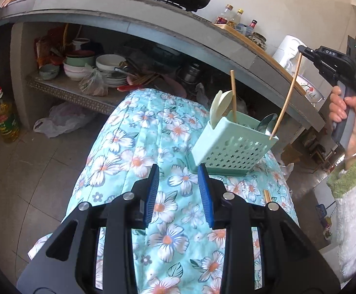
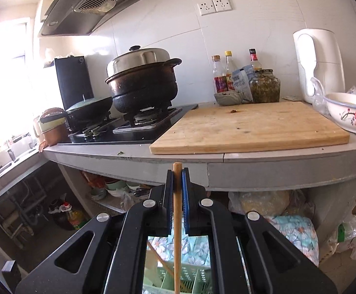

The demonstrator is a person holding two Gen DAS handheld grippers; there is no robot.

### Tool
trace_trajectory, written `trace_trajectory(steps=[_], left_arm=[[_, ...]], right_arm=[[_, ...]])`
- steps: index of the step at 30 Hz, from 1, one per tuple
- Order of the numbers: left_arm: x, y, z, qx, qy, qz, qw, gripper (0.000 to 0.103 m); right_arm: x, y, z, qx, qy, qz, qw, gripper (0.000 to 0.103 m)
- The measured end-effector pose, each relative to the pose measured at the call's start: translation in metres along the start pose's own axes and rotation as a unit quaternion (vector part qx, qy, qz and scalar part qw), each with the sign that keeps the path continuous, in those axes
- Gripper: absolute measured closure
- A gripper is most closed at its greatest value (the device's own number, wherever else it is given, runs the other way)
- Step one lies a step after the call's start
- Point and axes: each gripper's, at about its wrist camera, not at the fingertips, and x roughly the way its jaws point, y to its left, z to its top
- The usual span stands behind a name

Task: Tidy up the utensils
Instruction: 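Lower the right tool's chopstick into the green holder and open the right tool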

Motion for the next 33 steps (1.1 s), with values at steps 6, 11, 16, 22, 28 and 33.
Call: trace_trajectory(steps=[6, 11, 16, 22, 28, 33], left_arm=[[-0.007, 0.027, -0.009, -0.026, -0.001, 0.022, 0.9994, 0.072], [-0.01, 0.034, -0.008, -0.034, -0.008, 0.029, 0.999, 0.072], [-0.007, 0.035, -0.008, -0.032, -0.004, 0.028, 0.9991, 0.072], [-0.003, 0.033, -0.008, -0.031, 0.0, 0.022, 0.9993, 0.072], [0.002, 0.023, -0.009, -0.023, 0.008, 0.013, 0.9996, 0.072], [0.008, 0.012, -0.011, -0.014, 0.019, 0.001, 0.9997, 0.072]], right_arm=[[0.035, 0.01, 0.001, -0.018, -0.01, -0.023, 1.0, 0.096], [0.062, 0.018, -0.022, -0.059, -0.001, -0.052, 0.997, 0.096], [0.075, 0.021, -0.054, -0.09, 0.025, -0.059, 0.994, 0.096], [0.058, 0.021, -0.079, -0.101, 0.048, -0.048, 0.993, 0.084], [0.008, 0.0, -0.084, -0.039, 0.037, -0.019, 0.998, 0.063], [-0.045, -0.032, -0.098, 0.026, 0.049, 0.005, 0.998, 0.063]])
